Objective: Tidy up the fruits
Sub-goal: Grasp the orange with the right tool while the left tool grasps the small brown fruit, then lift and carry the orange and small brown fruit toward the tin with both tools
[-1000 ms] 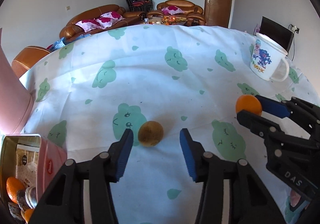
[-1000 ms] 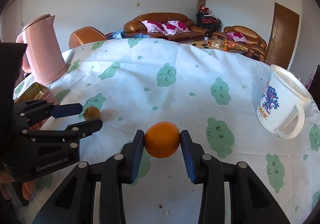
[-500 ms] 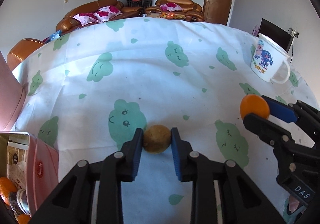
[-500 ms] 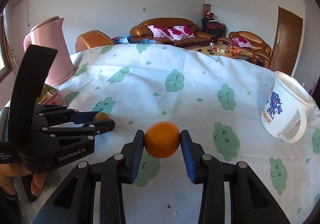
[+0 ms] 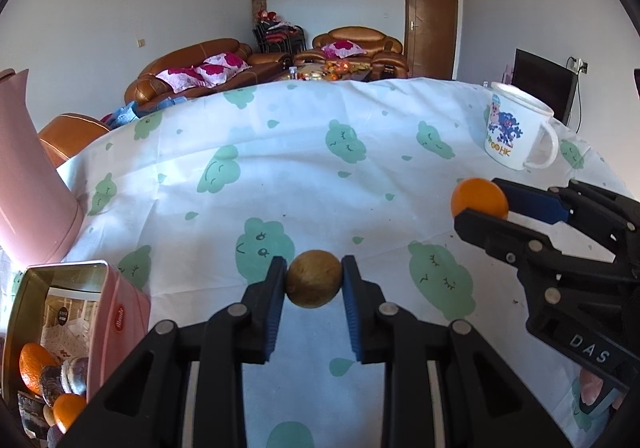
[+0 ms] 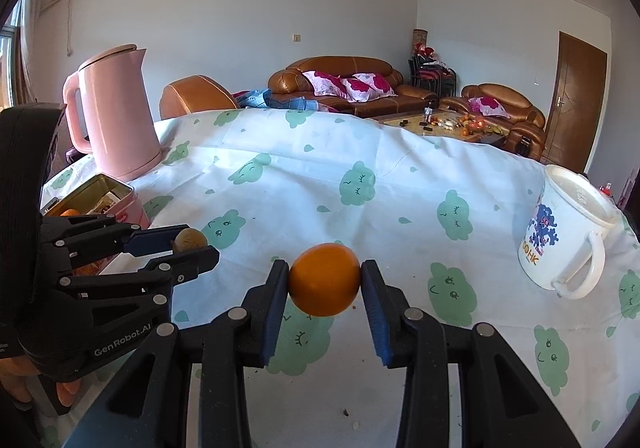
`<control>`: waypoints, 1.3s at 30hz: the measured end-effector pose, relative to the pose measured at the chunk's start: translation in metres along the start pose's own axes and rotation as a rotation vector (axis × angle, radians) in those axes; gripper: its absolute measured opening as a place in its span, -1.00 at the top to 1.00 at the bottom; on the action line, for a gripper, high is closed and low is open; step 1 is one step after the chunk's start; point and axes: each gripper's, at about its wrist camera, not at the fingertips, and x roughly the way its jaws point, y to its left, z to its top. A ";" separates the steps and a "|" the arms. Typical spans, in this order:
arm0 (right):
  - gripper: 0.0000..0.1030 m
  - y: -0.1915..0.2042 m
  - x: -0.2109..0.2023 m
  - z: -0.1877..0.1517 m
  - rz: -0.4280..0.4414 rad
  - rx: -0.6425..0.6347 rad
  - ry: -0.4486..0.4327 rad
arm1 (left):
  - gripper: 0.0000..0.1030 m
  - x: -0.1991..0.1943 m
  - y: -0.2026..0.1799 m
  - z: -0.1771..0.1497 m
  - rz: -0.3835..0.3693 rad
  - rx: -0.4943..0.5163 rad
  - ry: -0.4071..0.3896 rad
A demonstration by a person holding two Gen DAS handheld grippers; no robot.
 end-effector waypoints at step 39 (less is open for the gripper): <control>0.24 0.026 -0.040 -0.007 -0.025 -0.131 -0.220 | 0.44 -0.056 -0.008 -0.016 0.046 0.024 -0.256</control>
